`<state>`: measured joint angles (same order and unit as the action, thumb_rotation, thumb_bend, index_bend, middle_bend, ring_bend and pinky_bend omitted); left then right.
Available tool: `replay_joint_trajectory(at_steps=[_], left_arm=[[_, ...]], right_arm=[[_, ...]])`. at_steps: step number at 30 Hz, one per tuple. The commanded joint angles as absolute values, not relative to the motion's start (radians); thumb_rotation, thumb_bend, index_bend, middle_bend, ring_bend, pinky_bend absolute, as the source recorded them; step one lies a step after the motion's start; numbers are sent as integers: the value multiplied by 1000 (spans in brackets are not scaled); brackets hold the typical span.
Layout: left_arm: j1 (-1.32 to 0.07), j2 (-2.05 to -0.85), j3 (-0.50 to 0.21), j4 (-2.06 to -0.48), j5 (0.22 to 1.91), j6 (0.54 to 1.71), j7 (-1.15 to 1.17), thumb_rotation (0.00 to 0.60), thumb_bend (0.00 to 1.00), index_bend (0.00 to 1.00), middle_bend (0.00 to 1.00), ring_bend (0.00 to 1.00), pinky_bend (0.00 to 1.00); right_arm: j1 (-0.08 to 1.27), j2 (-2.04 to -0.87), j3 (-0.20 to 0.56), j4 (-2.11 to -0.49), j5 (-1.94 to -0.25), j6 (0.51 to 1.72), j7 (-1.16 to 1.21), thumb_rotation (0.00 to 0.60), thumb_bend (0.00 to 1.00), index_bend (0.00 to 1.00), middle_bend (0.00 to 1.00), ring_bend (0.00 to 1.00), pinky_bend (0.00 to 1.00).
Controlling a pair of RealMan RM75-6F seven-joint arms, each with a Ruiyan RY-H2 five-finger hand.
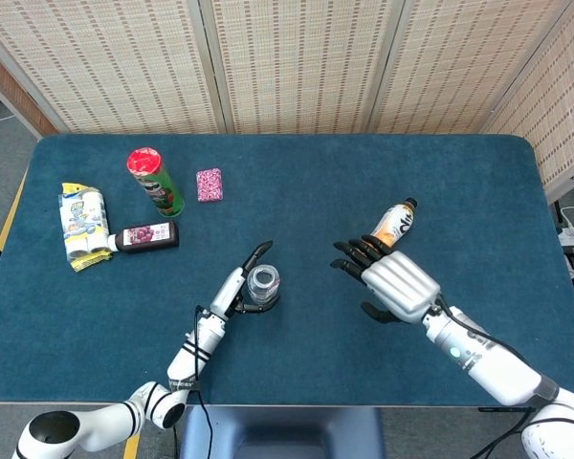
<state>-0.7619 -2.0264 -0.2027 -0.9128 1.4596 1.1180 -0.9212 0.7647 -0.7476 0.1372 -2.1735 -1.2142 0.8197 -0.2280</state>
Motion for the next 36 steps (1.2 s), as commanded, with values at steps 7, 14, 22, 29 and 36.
replay_joint_trajectory(at_steps=[7,14,22,29,36], left_arm=[[-750,-1978,-186,-978,1477,1134,-877,600,299,0,0,0,0],[-707,-1881,-155,-1057,1505,1185,-822,600,297,0,0,0,0],[-608,-1675,-103,-1200,1525,1270,-729,600,293,0,0,0,0],[-423,-1427,68,-1295,1556,1361,-512,600,319,0,0,0,0],[-245,-1229,173,-1502,1519,1475,-60,600,331,0,0,0,0]], right_arm=[[757,-746,140,-2175,-1221,817,-223,600,323,107,0,0,0],[737,-718,135,-2189,-1231,820,-215,600,323,55,0,0,0],[643,-685,94,-2200,-1324,899,-199,600,323,0,0,0,0],[333,-782,-45,-2088,-1517,1270,-238,600,323,0,0,0,0],[61,-1069,-73,-1703,-1559,1634,-206,600,323,0,0,0,0]])
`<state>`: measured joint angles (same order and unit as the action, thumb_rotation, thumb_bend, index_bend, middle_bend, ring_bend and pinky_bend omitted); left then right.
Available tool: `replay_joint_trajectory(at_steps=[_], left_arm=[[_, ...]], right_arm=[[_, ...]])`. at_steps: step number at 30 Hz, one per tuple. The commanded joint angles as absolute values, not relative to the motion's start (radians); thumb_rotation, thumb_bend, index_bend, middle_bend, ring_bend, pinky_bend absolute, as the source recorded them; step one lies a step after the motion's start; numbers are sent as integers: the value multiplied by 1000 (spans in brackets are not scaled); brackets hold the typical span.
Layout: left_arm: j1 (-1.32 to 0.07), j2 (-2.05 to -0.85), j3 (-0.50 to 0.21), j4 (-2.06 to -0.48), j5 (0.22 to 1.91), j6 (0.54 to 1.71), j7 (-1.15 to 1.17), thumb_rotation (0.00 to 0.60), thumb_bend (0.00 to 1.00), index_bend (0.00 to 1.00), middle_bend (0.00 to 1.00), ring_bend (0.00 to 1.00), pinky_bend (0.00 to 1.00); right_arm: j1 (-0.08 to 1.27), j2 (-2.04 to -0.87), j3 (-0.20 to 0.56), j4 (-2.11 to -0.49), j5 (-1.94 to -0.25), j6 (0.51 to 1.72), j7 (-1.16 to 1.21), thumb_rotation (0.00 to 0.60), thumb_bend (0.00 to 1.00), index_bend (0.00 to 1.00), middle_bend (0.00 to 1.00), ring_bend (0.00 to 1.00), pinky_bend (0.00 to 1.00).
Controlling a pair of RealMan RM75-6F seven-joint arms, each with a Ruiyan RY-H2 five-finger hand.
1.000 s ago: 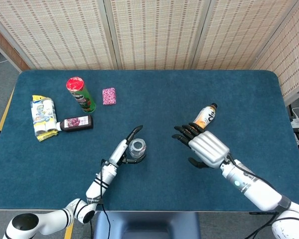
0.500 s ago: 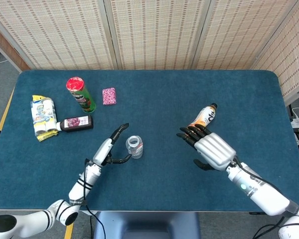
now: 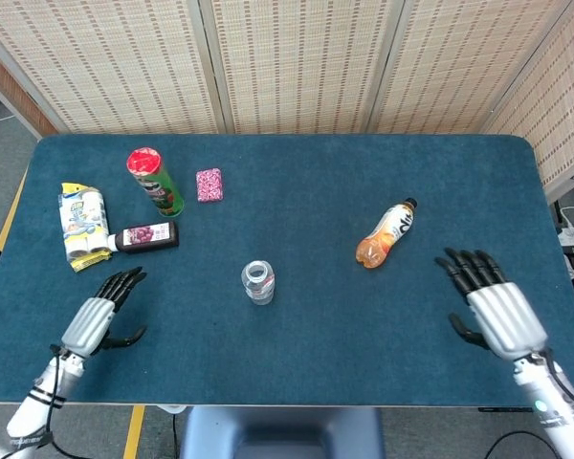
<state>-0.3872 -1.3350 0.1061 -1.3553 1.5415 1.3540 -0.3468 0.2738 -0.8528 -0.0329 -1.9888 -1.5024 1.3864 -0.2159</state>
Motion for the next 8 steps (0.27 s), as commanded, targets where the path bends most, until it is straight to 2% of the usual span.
replay_joint_trajectory(at_steps=[1,5,8], left_arm=[[-227,-1230,165,-1508,1520,1509,-26,600,331,0,0,0,0],[-179,-1245,121,-1484,1566,1643,67,600,334,0,0,0,0],[-165,-1258,106,-1467,1584,1667,69,600,334,0,0,0,0]], right_arm=[[45,-1091,-68,-1673,-1546,1651,-196,600,323,0,0,0,0],[35,-1090,-53,-1637,-1529,1640,-150,600,323,0,0,0,0],[34,-1081,-47,-1641,-1527,1626,-148,600,323,0,0,0,0]])
